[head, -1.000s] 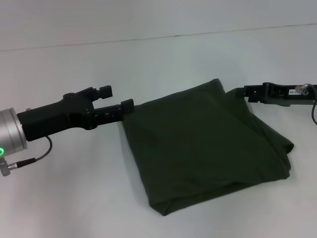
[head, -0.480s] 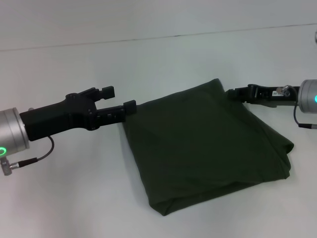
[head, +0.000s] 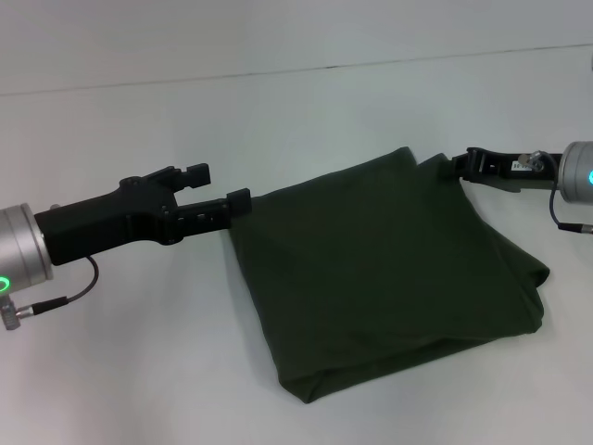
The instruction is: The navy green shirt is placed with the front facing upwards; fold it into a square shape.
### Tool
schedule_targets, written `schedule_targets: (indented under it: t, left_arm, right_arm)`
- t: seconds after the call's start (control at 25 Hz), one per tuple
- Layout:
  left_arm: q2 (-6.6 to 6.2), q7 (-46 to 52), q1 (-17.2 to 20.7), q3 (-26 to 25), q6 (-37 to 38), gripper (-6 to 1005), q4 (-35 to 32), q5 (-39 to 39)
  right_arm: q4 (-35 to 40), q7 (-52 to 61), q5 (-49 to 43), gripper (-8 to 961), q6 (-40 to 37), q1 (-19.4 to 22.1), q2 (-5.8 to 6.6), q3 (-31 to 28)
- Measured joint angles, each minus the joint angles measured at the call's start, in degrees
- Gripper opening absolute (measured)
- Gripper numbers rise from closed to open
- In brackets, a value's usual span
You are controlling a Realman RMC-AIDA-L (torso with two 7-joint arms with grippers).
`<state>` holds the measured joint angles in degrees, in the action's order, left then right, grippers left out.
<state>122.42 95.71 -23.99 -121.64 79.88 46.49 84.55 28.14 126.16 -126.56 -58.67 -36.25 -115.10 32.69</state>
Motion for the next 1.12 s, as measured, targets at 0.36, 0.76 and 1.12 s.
schedule_targets:
  t: [0.36,0.76,1.12]
  left_arm:
    - [0.08,0.0,0.0,0.0,-0.1,961,0.0,0.0]
    - [-0.09,0.0,-0.1,0.0,-0.1,961,0.0,0.0]
    - [-0.31,0.0,0.2,-0.1,-0.1,961,0.0,0.0]
  right_arm:
    - [0.1,-0.5,2.1,37,2.1,-0.5,0.22,0.5]
    - [-0.3,-1.3,2.1,61,4.5,-0.6,-0.83,0.6]
    - [0.7,-9.9,9.4,272,4.5,1.1,-2.58,0.1]
